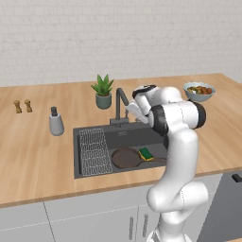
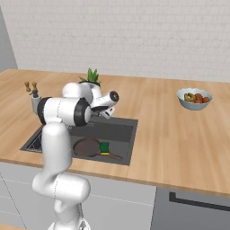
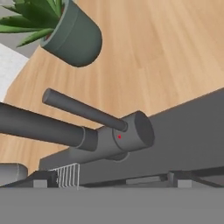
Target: Pick the pan and sponge and place them into the sink. Then turn on the water.
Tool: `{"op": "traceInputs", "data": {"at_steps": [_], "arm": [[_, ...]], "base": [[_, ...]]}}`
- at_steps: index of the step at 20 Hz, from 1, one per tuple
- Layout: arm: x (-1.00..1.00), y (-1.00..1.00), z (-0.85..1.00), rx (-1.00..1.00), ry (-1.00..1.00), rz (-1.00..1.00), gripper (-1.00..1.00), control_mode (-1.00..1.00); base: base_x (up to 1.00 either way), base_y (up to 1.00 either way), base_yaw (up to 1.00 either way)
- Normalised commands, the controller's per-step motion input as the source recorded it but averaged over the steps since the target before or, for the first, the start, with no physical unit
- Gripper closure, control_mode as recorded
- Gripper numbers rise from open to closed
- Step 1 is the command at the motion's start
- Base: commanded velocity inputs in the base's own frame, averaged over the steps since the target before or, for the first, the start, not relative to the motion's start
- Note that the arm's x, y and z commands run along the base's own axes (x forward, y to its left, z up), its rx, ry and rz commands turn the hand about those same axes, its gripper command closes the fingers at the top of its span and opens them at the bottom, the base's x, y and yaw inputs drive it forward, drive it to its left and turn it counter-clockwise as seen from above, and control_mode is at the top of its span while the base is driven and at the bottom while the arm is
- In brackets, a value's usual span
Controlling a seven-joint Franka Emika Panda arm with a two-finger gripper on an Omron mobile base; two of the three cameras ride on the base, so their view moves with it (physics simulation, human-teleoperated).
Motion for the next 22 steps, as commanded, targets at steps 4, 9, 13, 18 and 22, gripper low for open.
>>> {"op": "traceInputs", "data": {"at_steps": [4, 9, 13, 18, 22], "arm": [[0.16, 0.09, -0.18, 0.00, 0.00, -0.04, -1.00, -1.00], [0.16, 0.06, -0.09, 0.00, -0.01, -0.04, -1.00, -1.00], [0.18, 0.00, -0.02, 0.02, 0.00, -0.04, -1.00, -1.00], [0.14, 0.00, -0.04, 0.04, 0.00, -0.02, -1.00, -1.00], [0.13, 0.00, -0.08, 0.04, 0.00, -0.01, -1.00, -1.00]], "base": [[0.00, 0.00, 0.00], [0.00, 0.00, 0.00], [0.00, 0.00, 0.00], [0.00, 0.00, 0.00], [0.00, 0.00, 0.00]]}}
